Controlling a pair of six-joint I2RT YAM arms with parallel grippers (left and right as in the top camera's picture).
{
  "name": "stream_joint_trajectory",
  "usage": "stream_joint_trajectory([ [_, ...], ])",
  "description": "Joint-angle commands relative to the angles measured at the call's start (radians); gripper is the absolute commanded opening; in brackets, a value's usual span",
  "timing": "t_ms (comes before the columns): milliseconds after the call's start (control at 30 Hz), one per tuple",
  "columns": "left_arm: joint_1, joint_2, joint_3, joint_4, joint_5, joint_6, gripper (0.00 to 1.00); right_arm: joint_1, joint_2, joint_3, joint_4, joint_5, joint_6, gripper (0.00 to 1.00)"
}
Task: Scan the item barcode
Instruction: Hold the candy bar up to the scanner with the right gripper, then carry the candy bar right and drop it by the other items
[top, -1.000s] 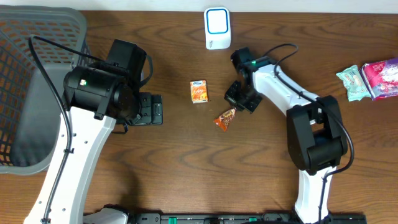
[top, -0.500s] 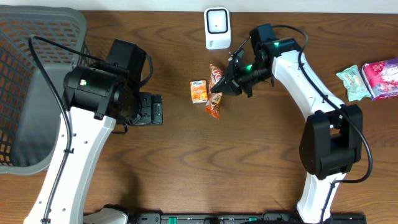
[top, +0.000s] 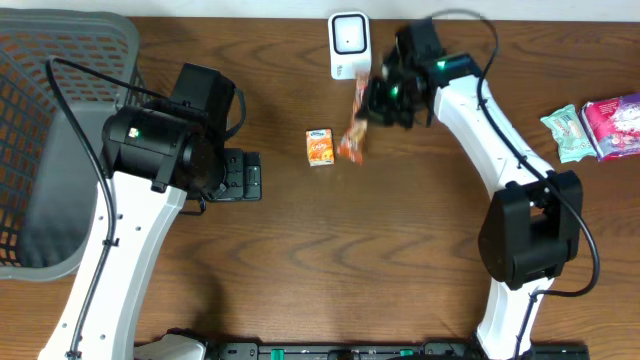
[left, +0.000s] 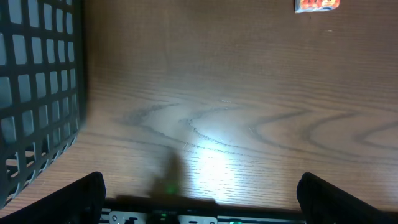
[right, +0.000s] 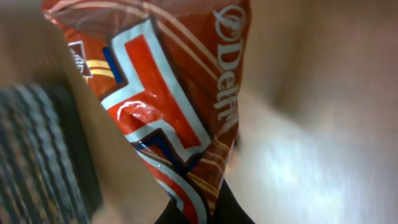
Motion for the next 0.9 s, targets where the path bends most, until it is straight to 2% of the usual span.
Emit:
stream_joint_trajectory([
  [0, 0.005, 0.003, -0.003, -0.003, -0.006, -0.002, 0.98, 0.013, -0.018, 0.108, 0.084, 0.147, 0.113, 0.01],
  [267, 0.005, 0.003, -0.003, -0.003, -0.006, -0.002, 0.98, 0.012, 0.073, 0.229, 0.268, 0.225, 0.225, 0.01],
  [533, 0.005, 0.003, -0.003, -0.003, -0.006, -0.002, 0.98, 0.003, 0.342, 0.459, 0.351, 0.264, 0.170, 0.01],
  [867, 0.005, 0.003, -0.003, -0.003, -0.006, -0.002, 0.98, -0.009, 0.394, 0.469, 0.401, 0.340, 0.167, 0.01],
])
